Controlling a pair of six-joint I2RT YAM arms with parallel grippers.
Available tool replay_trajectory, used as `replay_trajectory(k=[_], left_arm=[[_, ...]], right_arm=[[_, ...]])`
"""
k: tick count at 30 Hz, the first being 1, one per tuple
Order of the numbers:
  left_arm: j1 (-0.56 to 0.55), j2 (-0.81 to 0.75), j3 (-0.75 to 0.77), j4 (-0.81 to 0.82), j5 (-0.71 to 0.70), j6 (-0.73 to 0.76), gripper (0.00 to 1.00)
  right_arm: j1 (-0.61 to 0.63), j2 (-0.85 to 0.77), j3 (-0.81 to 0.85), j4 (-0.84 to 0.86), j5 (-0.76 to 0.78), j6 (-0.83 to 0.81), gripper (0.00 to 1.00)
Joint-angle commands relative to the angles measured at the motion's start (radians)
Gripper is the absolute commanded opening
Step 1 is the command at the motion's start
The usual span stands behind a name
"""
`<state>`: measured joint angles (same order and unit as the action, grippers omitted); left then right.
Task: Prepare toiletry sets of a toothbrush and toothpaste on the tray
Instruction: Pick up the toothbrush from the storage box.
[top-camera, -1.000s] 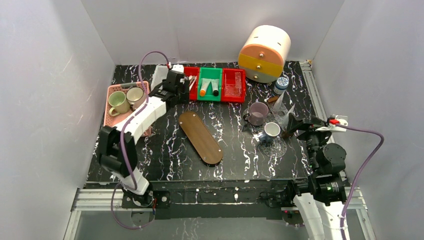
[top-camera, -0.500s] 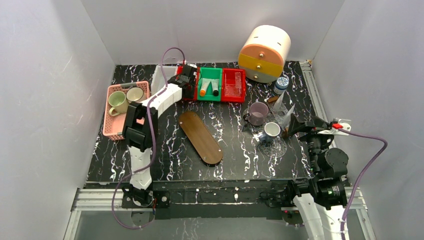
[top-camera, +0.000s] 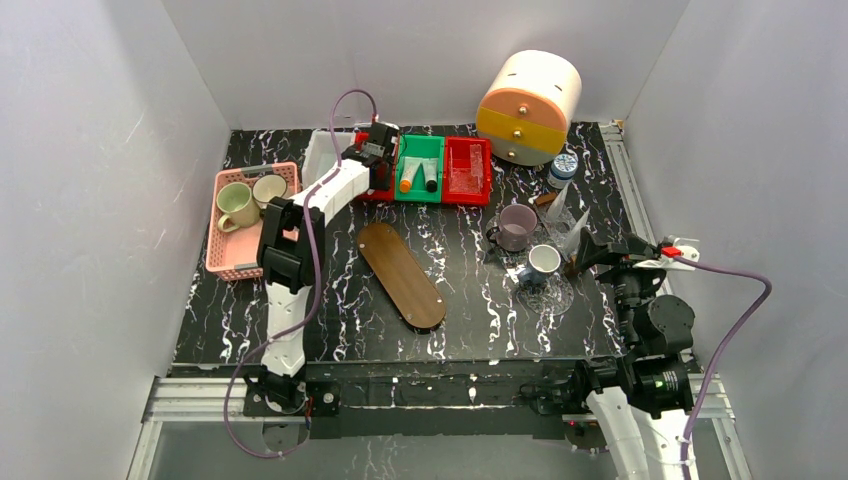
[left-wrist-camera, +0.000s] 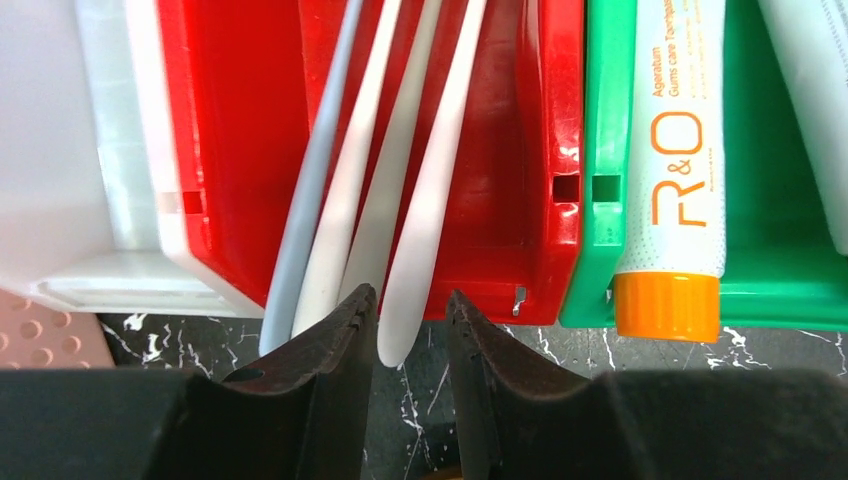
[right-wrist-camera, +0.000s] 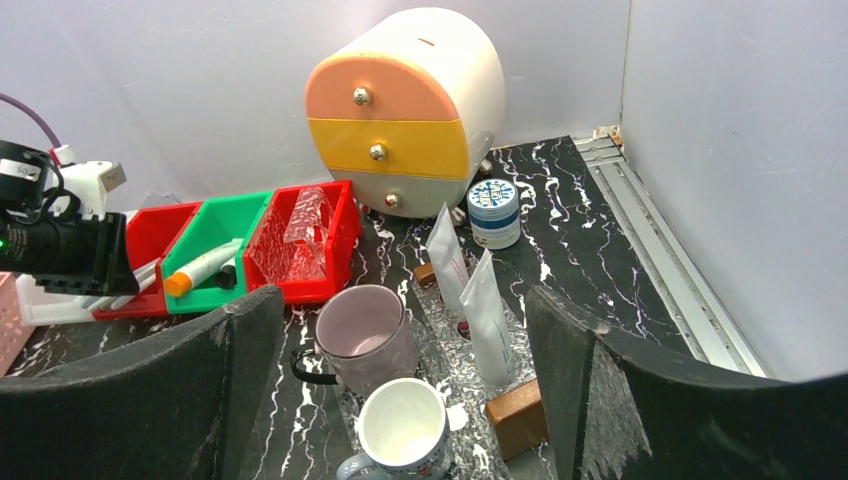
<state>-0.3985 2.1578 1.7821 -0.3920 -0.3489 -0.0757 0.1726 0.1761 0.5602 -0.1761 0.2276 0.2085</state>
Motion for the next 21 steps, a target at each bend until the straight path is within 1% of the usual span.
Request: replay_trajectory(k=[1, 12, 21], left_arm=[[0.009, 0.02, 0.021, -0.046, 0.044, 0.007, 0.29], [0.009, 0.02, 0.013, -0.056, 0.077, -0.015, 0.26], [0.009, 0.07, 0.068, -0.061, 0.059, -0.007, 0.27]], right_arm=[[0.005, -0.007, 0.002, 0.045, 0.016, -0.012, 0.98], [0.004, 0.002, 0.001, 0.045, 0.01, -0.011, 0.98], [0.004, 0.003, 0.0, 0.046, 0.003, -0.012, 0.98]])
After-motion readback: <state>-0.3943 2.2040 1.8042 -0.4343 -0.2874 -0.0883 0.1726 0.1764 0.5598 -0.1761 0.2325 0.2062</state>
